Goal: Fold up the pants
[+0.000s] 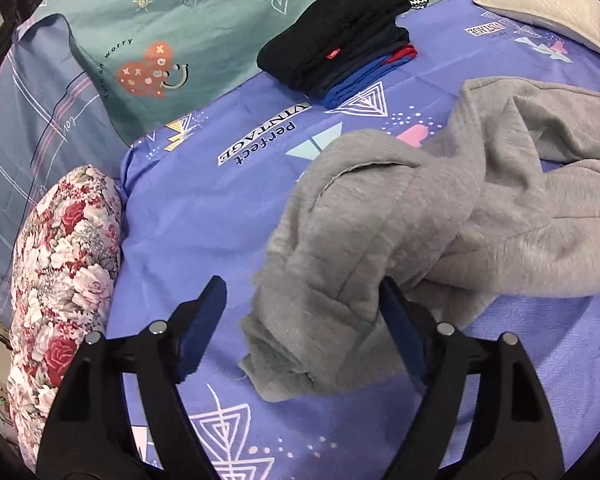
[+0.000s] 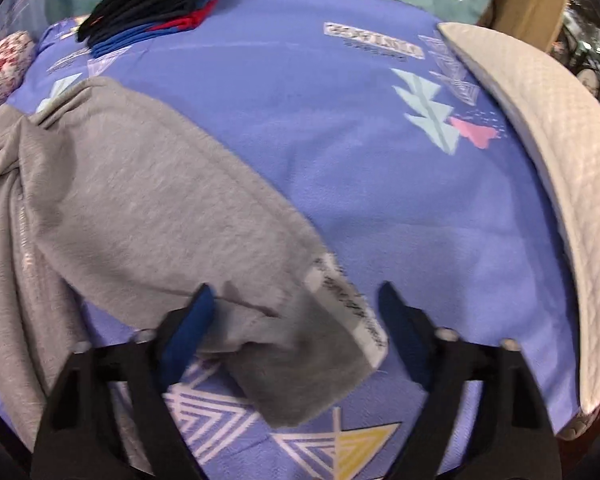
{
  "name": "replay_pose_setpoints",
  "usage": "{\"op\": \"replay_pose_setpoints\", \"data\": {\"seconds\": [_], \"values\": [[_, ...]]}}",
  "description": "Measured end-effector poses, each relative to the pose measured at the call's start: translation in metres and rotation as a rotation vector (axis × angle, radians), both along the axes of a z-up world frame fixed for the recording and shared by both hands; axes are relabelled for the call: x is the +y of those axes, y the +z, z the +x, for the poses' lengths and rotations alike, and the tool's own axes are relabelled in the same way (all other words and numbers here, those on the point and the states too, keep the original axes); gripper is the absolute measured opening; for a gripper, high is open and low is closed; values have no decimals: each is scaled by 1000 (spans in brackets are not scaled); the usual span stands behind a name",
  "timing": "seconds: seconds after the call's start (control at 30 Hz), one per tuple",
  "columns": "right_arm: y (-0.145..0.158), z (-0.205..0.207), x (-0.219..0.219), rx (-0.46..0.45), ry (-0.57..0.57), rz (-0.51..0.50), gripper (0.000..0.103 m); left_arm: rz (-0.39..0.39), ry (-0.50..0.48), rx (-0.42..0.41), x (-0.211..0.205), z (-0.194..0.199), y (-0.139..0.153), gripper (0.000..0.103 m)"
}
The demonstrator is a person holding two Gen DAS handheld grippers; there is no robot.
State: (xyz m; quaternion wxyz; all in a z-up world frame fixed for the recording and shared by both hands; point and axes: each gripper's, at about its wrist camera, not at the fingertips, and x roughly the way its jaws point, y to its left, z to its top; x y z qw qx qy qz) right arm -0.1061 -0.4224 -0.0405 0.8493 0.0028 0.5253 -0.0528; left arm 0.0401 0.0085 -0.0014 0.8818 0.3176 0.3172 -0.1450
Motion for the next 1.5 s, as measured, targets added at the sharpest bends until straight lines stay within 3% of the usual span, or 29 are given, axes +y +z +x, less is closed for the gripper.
{"op": "replay_pose_setpoints", "data": {"seconds": [0.07,0.17,0.27,0.43,0.6,0.67,0.77,0.8,0.87,0.9,0.97,1.03,1.17,1.3,1.33,1.37,1.43,1.5], "values": [[-2,5,8,19,35,4,50,38,-14,-16,-6,1,-4,85],[-2,8,12,23,37,-9,42,98,-69,-14,-11,-9,-13,88],[0,5,5,8,18,18,40,144,-121,-7,-3,-25,-18,88],[-2,4,1,-12,4,45,41,157,-87,-51,11,-21,-18,89],[-5,6,0,-16,-15,54,40,396,-169,-241,-13,-33,-44,85],[-3,3,-1,-27,-21,68,38,489,-231,-286,-25,-43,-56,69],[-2,1,-7,-37,-35,104,36,536,-267,-329,-36,-47,-63,65],[-2,0,-9,-38,-39,112,36,533,-246,-331,-36,-42,-62,64],[-2,1,-9,-42,-44,117,30,470,-193,-283,-29,-27,-51,39],[-1,1,-10,-48,-52,115,25,430,-171,-261,-24,-21,-44,36],[4,-1,-18,-77,-82,137,0,322,-151,-217,-15,-16,-21,29],[16,-6,-27,-134,-89,202,0,217,-130,-172,-8,-10,0,27],[53,-13,-37,-243,-99,182,0,68,-37,-116,3,19,31,27],[63,-3,-40,-218,-81,176,1,32,-24,-135,-6,28,43,27],[62,-2,-40,-214,-81,165,22,31,-27,-142,-9,29,44,27],[58,0,-41,-193,-82,160,52,25,-30,-145,-11,30,45,27],[49,-2,-42,-170,-70,172,69,-4,-22,-142,-10,34,50,27],[33,-1,-45,-119,-54,187,70,-48,-4,-134,-4,39,55,27]]}}
